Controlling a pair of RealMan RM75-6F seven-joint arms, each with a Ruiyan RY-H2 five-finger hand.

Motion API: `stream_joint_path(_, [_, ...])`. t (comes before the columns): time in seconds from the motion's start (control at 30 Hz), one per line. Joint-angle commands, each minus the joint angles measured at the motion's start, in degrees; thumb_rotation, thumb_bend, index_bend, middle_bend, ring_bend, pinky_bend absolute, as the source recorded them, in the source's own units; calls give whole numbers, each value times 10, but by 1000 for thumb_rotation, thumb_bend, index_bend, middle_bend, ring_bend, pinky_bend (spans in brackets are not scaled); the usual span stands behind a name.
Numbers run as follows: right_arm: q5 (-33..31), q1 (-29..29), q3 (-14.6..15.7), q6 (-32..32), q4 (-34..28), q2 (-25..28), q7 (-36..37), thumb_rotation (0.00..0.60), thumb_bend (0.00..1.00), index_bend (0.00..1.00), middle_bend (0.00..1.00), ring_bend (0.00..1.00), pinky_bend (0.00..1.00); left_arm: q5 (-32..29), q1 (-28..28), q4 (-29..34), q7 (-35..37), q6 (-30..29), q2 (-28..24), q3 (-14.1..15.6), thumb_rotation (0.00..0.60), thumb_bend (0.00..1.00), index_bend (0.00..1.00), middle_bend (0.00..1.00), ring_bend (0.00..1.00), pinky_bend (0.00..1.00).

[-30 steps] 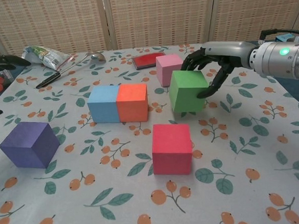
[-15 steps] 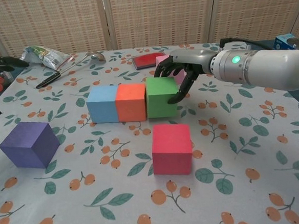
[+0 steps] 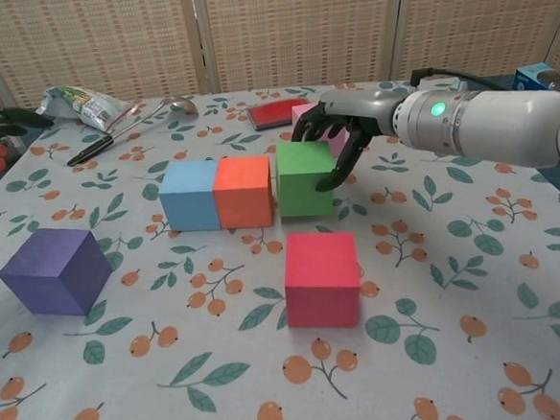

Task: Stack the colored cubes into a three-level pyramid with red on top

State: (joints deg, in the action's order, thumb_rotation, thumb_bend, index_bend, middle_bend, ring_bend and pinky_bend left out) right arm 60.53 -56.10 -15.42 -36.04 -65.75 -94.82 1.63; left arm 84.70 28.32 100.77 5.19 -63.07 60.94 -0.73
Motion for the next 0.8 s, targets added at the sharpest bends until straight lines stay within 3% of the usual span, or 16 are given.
stream_joint_path(0.03, [-3, -2, -1, 3, 2, 0, -1, 600, 81, 382, 364, 154, 154, 0, 1, 0, 1, 2, 0, -1, 600, 372, 47, 0, 0, 13])
stream_joint_path(0.8, [-11, -17, -3, 15, 33, -28, -2, 600, 82, 381, 364, 154, 154, 1, 1, -7, 15, 14, 2, -5, 600, 372, 42, 0, 0, 14])
